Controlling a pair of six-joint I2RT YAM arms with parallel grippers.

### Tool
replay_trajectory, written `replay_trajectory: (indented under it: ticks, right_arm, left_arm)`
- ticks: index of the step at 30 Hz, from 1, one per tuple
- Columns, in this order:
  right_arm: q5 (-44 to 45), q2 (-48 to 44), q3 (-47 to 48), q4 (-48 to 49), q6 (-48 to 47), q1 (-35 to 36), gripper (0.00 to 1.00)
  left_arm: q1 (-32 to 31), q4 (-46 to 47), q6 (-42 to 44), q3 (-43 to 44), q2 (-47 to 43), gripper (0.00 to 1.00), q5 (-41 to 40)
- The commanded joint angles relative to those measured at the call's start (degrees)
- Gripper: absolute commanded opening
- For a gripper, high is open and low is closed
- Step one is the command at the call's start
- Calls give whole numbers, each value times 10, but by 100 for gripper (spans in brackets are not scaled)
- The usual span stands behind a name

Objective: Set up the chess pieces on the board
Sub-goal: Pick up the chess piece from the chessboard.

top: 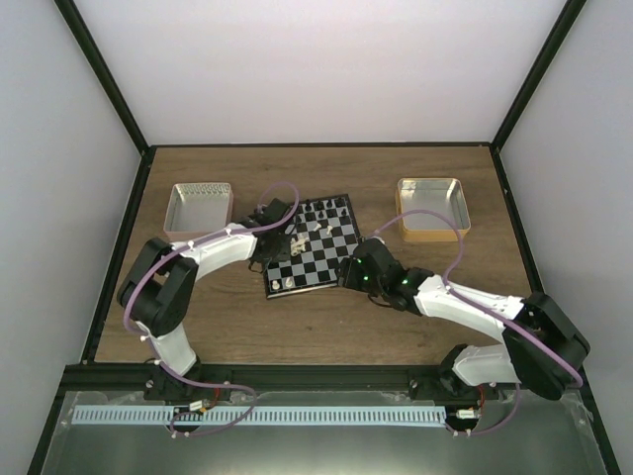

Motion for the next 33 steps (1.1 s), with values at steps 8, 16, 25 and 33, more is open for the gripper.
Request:
replay_trajectory:
  ticks: [8,16,25,33]
  right_arm:
    - [7,3,17,4,-14,-1,62]
    - [10,-1,15,1,-14,-1,62]
    - [19,-10,14,-1,-10,-1,62]
    - [70,-43,6,-20,0,-1,62]
  left_arm:
    - [3,11,18,31,17,23,-18]
    - [3,-2,22,35,10,15,-17]
    - [0,-17,15,29,-36,14,5]
    - [-23,-20,3,34,-72,15,24]
